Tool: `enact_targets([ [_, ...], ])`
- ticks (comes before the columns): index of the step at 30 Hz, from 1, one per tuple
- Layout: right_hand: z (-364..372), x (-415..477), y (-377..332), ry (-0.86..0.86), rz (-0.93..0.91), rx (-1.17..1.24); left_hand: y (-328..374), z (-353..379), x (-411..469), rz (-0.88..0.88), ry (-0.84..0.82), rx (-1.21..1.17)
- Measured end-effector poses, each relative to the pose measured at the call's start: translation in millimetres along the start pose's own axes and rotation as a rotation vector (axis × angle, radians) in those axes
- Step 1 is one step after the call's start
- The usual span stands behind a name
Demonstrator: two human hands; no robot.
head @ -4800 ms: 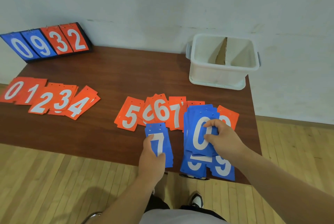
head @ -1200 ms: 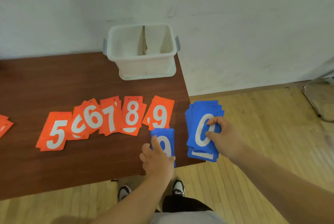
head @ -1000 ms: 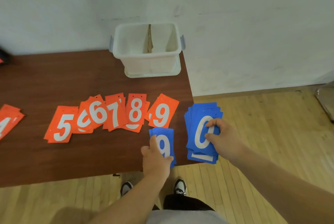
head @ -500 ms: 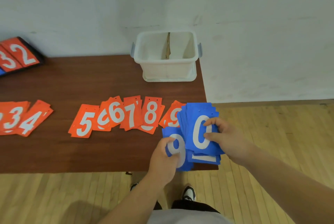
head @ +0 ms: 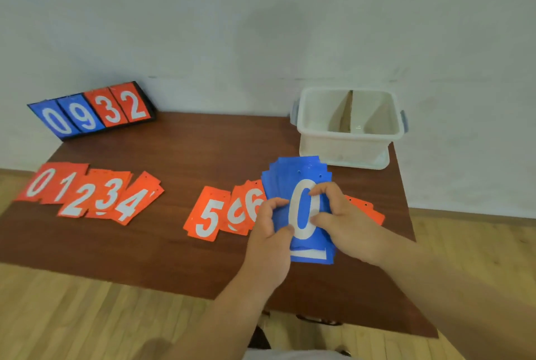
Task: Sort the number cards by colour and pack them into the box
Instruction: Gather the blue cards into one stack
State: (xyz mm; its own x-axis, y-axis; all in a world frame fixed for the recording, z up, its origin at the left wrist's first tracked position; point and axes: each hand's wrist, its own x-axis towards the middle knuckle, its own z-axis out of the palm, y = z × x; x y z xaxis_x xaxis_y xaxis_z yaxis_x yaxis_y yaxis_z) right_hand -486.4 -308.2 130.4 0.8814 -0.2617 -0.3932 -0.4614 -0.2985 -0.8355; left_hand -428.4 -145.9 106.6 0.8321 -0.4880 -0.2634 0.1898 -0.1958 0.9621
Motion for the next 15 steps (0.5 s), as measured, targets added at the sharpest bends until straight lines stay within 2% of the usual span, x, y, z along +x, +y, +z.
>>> enact_targets([
  [5,54.3,56.9,-57.5,0.224,-0.06,0.181,5.6,-83.4,51.5,0.108,0.076,-0.006],
  [9,89.0,110.8,-102.3,0.327,-0.119,0.097,17.9,-159.8,100.0,0.153,0.076,-0.008],
  [11,97.7,135.7,-122.1,0.331,-0.137,0.011,26.1,-200.8,122.1,0.195,0.135,0.09],
  [13,104.2,155.1,-140.3,0.309,-0.162,-0.102,34.3,-241.3,144.7,0.309,0.189,0.287],
  [15,108.8,171.4,-154.8,0.279,-0.186,-0.222,46.6,-275.1,166.6,0.456,0.151,0.511],
])
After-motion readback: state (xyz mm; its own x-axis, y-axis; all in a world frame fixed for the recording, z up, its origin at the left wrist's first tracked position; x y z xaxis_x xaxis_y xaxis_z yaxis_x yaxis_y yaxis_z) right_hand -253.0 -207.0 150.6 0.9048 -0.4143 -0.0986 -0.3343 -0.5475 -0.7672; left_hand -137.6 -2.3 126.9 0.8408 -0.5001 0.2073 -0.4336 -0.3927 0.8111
